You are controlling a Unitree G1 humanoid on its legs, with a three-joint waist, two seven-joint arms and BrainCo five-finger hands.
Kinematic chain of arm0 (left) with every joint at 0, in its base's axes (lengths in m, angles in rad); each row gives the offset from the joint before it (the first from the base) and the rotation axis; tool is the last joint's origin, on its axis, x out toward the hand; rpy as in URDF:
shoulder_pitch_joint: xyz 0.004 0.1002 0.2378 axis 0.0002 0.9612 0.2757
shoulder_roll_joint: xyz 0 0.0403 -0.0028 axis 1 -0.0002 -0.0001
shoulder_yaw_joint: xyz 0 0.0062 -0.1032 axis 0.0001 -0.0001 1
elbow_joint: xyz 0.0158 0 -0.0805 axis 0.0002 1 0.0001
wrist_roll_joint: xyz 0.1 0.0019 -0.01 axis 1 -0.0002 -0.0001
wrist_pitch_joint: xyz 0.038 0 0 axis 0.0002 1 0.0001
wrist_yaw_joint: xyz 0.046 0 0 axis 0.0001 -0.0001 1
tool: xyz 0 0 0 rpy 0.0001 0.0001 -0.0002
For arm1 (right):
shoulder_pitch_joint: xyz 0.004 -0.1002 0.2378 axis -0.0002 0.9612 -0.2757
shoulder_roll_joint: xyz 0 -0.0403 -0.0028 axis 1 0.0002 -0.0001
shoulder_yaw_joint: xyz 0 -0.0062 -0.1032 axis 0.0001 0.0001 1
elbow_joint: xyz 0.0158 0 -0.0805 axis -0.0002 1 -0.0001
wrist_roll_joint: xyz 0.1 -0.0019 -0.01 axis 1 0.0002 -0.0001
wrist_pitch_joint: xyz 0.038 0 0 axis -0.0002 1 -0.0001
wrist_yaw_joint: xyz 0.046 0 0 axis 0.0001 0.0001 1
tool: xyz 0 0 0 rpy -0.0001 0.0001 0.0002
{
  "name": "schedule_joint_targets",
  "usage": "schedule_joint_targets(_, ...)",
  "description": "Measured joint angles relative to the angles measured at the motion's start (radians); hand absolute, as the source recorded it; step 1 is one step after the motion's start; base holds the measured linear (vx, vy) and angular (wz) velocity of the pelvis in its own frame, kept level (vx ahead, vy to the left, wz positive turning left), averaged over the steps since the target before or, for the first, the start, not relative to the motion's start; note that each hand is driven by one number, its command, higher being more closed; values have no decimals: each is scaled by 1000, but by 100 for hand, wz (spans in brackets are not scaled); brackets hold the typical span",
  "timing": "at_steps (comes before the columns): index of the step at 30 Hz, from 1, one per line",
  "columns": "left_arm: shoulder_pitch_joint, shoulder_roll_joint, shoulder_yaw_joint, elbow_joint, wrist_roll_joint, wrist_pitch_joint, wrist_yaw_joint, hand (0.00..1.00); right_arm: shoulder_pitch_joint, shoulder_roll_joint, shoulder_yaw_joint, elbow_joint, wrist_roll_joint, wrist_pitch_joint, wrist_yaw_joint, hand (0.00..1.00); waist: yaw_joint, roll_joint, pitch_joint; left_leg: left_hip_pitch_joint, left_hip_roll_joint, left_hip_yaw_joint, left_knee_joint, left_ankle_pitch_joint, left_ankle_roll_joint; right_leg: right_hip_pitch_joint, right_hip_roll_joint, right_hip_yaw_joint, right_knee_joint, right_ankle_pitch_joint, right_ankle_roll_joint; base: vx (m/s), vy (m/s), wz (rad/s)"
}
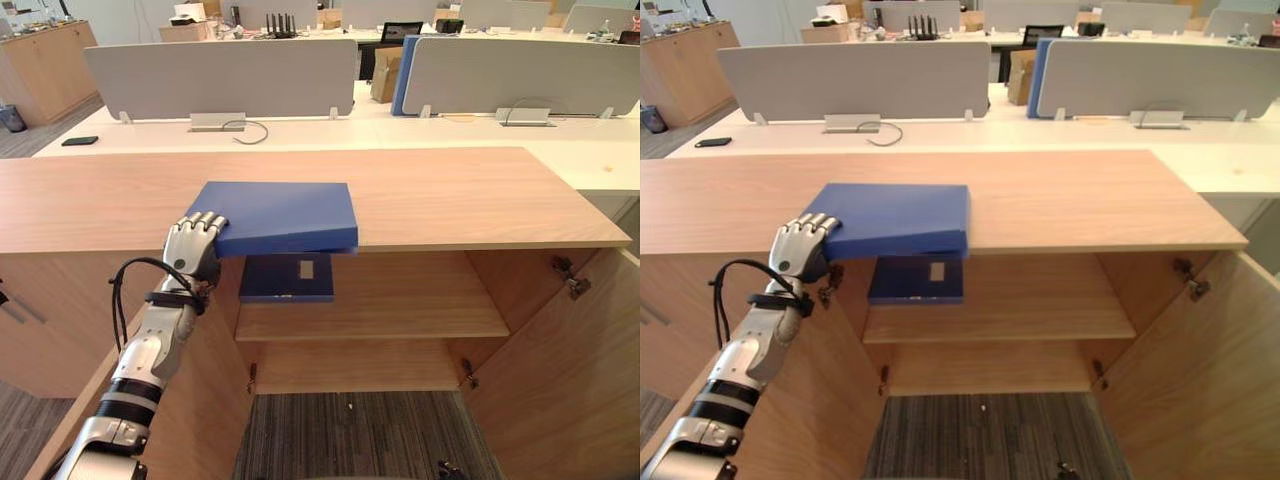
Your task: Walk over to the cabinet, pick up the folder, carry it to the office cabinet, place the folder inside the office cabinet, then close the office cabinet door
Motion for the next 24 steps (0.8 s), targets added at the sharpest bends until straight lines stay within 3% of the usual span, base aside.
schedule_joint_targets(6,11,-42,7,-30,-9,5,1,100,1,0,0,2,0,0,-3,0,-12,-7,-16,0,-17,2,0,-9,8,0,-16,1,-1,-2,-3,2,12,-1)
schedule_joint_targets(9,144,-121,32,-237,-51,8,0,100,5,0,0,4,0,0,-9,0,-12,-11,-18,0,-25,3,0,-15,10,0,-24,-1,3,-7,-12,31,39,1)
schedule_joint_targets(10,258,-203,28,-385,-114,-20,1,100,13,0,0,9,1,1,-12,0,-11,-15,-16,0,-28,2,0,-20,11,0,-27,-2,8,-11,-25,33,23,3)
schedule_joint_targets(11,294,-231,25,-429,-152,-38,0,100,16,0,0,9,1,1,-12,0,-10,-15,-17,0,-28,2,0,-21,12,-1,-26,-3,10,-11,-32,43,27,5)
schedule_joint_targets(13,395,-316,-1,-541,-326,-108,-18,100,26,0,0,8,8,1,-12,0,-6,-15,-17,2,-27,0,0,-24,11,-1,-24,-5,19,-16,-52,28,15,5)
schedule_joint_targets(16,461,-358,1,-569,-572,-165,-76,100,32,1,7,-5,58,2,-12,0,-3,-14,-23,3,-24,-1,0,-26,9,-1,-21,-6,23,-17,-58,2,1,1)
schedule_joint_targets(17,507,-378,11,-573,-830,-192,-132,100,49,1,44,-57,150,1,-12,0,-4,-14,-23,6,-21,1,0,-27,9,-1,-18,-5,27,-17,-58,-10,-7,-5)
schedule_joint_targets(18,528,-393,15,-575,-921,-197,-150,100,59,2,65,-90,181,0,-12,0,-5,-9,-26,9,-17,6,0,-25,8,-5,-16,8,33,-17,-57,-18,-4,-20)
schedule_joint_targets(19,575,-422,33,-582,-1088,-196,-186,100,84,5,101,-162,248,-5,-12,0,-3,-11,-26,18,-7,15,0,-24,7,-12,-10,31,50,-16,-56,-24,-14,-22)
schedule_joint_targets(21,648,-463,52,-586,-1301,-196,-227,100,165,27,143,-373,339,-20,-12,0,-3,-10,-26,17,12,11,5,-22,4,-22,8,28,66,5,-44,-42,-34,-11)
schedule_joint_targets(24,730,-497,69,-618,-1424,-195,-259,100,256,67,161,-644,444,-48,-12,0,-2,-10,-19,5,39,11,5,-18,-4,-47,31,27,85,27,-36,-77,-37,-5)
